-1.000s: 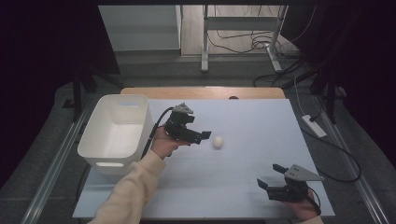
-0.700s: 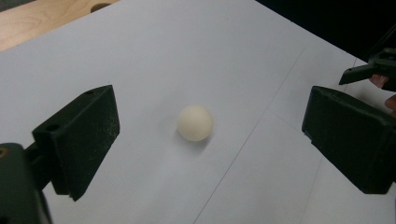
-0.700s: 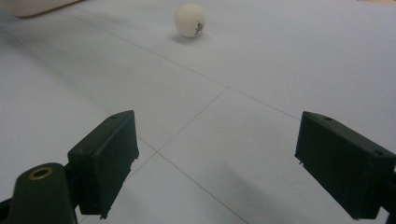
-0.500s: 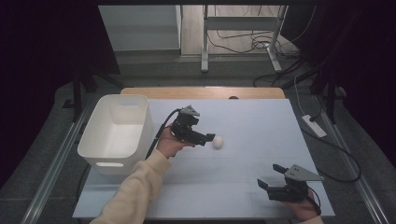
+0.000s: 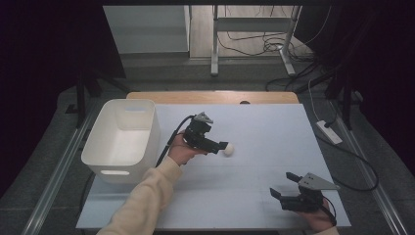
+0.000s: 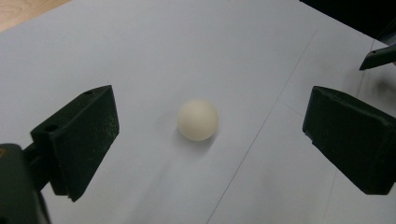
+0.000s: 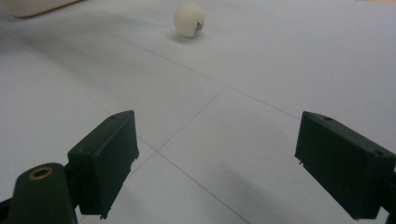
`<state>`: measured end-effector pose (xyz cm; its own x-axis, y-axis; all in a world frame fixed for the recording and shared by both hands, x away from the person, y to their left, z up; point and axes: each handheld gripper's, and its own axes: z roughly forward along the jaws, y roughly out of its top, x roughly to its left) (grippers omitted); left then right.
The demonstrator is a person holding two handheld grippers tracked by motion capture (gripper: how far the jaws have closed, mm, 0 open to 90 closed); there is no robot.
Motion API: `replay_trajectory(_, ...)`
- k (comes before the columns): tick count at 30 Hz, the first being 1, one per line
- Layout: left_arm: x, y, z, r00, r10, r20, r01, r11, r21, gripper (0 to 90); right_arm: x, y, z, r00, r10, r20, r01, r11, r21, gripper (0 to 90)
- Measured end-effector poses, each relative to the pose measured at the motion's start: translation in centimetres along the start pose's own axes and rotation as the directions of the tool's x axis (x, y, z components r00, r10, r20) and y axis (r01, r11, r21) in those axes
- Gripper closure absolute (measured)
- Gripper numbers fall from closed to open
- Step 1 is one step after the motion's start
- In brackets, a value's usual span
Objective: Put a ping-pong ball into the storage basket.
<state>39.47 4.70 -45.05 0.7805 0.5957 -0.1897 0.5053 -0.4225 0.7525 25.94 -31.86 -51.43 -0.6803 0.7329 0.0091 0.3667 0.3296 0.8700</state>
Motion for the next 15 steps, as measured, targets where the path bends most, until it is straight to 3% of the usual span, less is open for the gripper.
replay_trajectory(15,0.1,-0.1,1.8,1.0000,-0.002,0.007,0.002,0.9993,0.037,5.0,0.0,0.0,0.0,1.0000,0.004,-0.004,-0.004,1.000,-0.006,13.1)
